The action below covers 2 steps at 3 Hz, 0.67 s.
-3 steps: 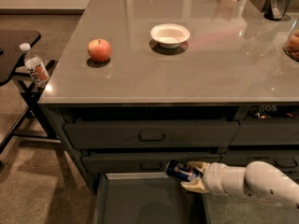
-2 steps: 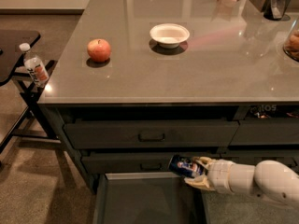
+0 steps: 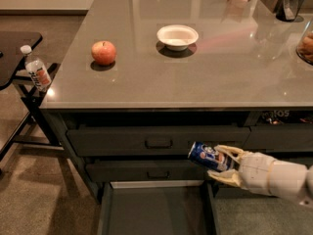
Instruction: Pick pepsi can from bottom drawer and place on counter
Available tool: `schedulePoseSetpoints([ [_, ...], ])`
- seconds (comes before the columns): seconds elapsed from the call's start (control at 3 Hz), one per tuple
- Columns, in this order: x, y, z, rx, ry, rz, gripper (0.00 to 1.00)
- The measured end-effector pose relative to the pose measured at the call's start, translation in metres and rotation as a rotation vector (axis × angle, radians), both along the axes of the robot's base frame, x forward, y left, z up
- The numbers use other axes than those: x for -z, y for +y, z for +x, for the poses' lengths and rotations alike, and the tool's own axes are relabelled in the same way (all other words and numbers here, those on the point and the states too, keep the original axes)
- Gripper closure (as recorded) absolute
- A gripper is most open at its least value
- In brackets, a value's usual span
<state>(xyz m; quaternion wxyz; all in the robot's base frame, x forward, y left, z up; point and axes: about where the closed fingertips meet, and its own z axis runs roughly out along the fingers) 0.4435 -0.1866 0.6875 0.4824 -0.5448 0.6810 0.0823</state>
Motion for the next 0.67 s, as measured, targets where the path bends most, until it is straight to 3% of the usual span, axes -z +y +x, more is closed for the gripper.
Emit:
schedulePoseSetpoints([
  [0.67,-0.100,0.000,0.005,-0.038,-0.115,-0.009,1.00],
])
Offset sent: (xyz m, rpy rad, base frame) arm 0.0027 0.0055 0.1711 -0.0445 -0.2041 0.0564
